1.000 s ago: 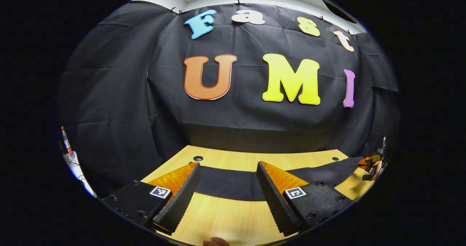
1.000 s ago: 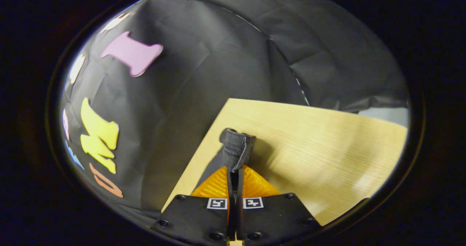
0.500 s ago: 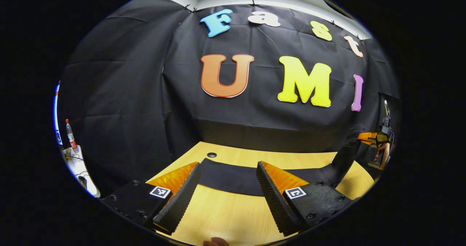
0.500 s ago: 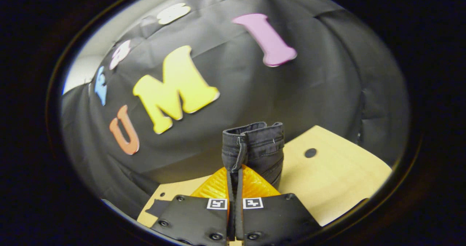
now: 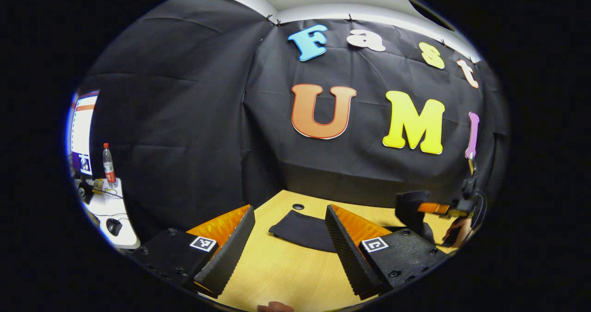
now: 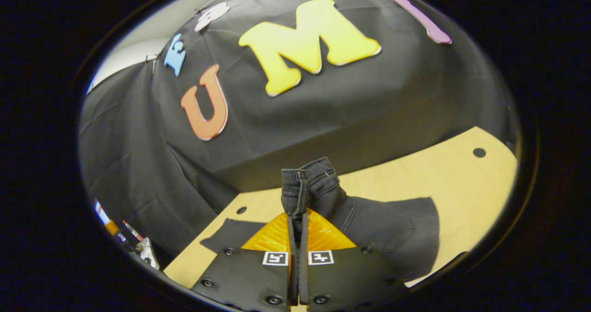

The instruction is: Grasp the waist and the cuffs of the jeans and fold them to make the two legs overlap; first hold the waist and fold one-third of the jeans toward the cuffs, then hold the cuffs and fold the remaining one-third in the same direction to finish folding.

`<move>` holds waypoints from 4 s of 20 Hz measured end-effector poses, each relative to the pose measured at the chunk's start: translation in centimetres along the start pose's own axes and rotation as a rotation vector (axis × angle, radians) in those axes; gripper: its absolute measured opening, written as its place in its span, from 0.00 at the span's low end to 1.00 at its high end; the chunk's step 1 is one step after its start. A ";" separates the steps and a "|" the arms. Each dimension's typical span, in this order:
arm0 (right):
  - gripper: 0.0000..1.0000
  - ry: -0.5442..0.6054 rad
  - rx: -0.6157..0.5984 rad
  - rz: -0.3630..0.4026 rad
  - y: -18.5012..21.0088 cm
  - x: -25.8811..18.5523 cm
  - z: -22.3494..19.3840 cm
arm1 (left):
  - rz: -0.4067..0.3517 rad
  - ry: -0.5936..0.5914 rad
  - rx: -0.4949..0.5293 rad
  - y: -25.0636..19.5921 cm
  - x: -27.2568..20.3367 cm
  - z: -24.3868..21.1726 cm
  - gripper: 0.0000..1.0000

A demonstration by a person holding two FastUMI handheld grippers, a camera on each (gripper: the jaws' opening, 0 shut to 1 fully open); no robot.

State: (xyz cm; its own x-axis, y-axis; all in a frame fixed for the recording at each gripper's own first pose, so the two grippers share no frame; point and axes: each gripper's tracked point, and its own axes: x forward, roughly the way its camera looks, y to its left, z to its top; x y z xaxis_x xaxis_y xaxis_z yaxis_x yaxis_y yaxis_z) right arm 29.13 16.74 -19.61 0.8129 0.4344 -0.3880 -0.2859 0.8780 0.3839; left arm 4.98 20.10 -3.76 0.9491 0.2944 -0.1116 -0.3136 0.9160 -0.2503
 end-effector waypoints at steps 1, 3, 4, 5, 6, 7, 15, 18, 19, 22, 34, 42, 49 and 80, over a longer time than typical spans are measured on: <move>0.01 0.027 -0.009 -0.009 0.4 1.3 -2.5 | -0.002 0.000 -0.017 -0.2 -0.1 -0.1 0.98; 0.01 0.062 -0.032 -0.028 1.0 2.6 -5.7 | 0.013 -0.003 -0.029 0.2 -0.2 -0.6 1.00; 0.01 0.076 -0.051 -0.036 1.1 3.0 -7.1 | 0.016 0.000 -0.039 0.1 -0.2 -0.9 0.98; 0.01 0.088 -0.075 -0.040 1.4 3.5 -8.1 | 0.015 0.003 -0.048 0.3 -0.2 -1.2 0.98; 0.01 0.095 -0.103 -0.048 1.5 3.9 -9.0 | 0.016 0.009 -0.055 0.3 -0.3 -1.5 0.98; 0.01 0.104 -0.124 -0.051 1.4 4.2 -9.8 | 0.014 0.013 -0.061 0.2 -0.3 -1.5 0.98; 0.47 0.092 -0.088 0.032 4.0 2.8 -8.9 | -0.014 0.020 -0.074 -1.2 1.0 -1.0 0.98; 0.98 0.033 -0.105 0.044 4.3 1.0 -5.3 | -0.036 0.045 -0.114 -2.4 2.6 -1.5 0.98; 0.98 0.006 -0.116 0.044 4.6 -0.2 -3.7 | -0.042 0.056 -0.130 -2.9 3.2 -1.9 0.98; 0.98 -0.080 -0.136 0.048 3.7 -4.3 1.0 | -0.075 0.140 -0.224 -4.1 5.9 -4.5 0.98; 0.95 -0.373 -0.253 -0.223 -8.2 -25.7 17.4 | 0.158 0.588 -0.885 0.2 18.1 -19.3 0.99; 0.92 -0.404 -0.287 -0.289 -10.3 -30.0 19.7 | 0.188 0.555 -0.977 0.6 21.2 -19.2 0.99; 0.92 -0.441 -0.279 -0.331 -11.6 -32.6 21.6 | 0.169 0.530 -1.082 1.1 23.7 -21.0 0.36; 0.97 -0.461 -0.254 -0.418 -17.6 -38.8 22.2 | -0.382 0.149 -0.585 -25.9 14.4 -3.2 0.03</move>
State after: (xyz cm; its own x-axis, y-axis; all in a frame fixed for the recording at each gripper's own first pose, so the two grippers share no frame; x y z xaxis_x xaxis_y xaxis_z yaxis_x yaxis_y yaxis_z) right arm 13.86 -20.03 7.29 0.9986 -0.0333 -0.0417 0.0353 0.9982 0.0480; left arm 26.70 -0.22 -1.94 0.9948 -0.0969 -0.0326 0.0370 0.6391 -0.7682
